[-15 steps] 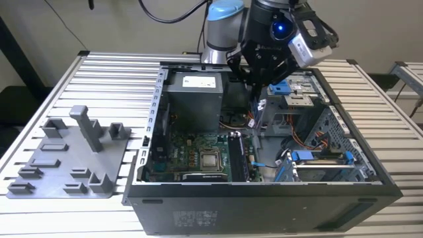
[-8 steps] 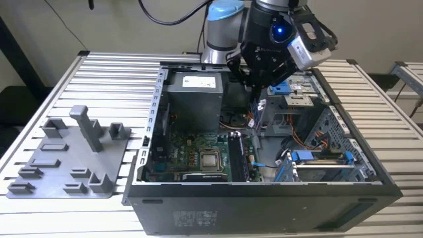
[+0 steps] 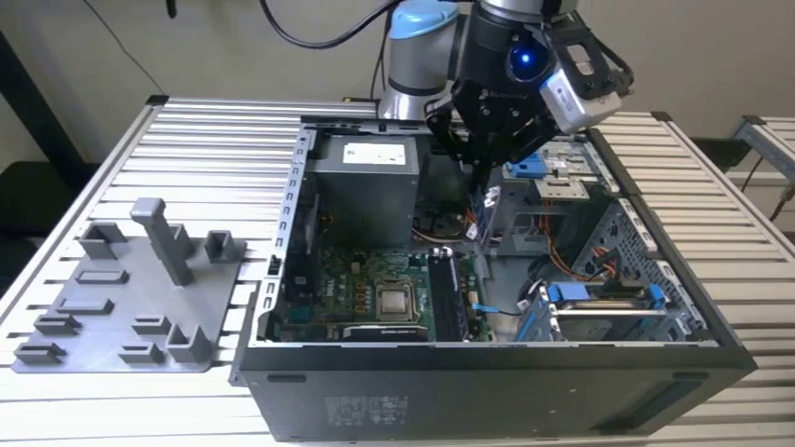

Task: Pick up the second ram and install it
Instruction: 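Insert the second ram into the second slot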

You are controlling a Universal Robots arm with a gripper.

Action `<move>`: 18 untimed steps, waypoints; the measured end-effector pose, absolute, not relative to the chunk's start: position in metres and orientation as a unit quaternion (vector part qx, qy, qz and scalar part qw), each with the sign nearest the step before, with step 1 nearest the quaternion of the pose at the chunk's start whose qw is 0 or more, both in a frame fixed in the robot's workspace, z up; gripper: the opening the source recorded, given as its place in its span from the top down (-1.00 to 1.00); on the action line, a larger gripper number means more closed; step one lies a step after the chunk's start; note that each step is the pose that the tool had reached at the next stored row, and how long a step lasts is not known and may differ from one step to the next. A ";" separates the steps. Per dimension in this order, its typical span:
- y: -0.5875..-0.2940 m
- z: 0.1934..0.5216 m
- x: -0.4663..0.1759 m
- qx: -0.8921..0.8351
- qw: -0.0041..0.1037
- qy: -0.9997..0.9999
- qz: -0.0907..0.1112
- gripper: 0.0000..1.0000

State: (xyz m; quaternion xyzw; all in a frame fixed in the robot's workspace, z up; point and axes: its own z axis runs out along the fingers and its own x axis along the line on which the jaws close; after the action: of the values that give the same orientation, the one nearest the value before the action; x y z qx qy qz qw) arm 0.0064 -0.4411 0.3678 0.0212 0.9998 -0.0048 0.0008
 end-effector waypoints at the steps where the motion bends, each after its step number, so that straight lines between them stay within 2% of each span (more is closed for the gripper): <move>1: -0.441 0.367 0.006 0.021 0.001 1.000 -0.005 0.73; 18: -0.441 0.361 0.006 0.021 0.001 1.000 -0.005 0.73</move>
State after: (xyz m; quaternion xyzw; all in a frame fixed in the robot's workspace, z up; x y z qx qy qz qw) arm 0.0064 -0.4411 0.3611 0.0212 0.9998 -0.0051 0.0007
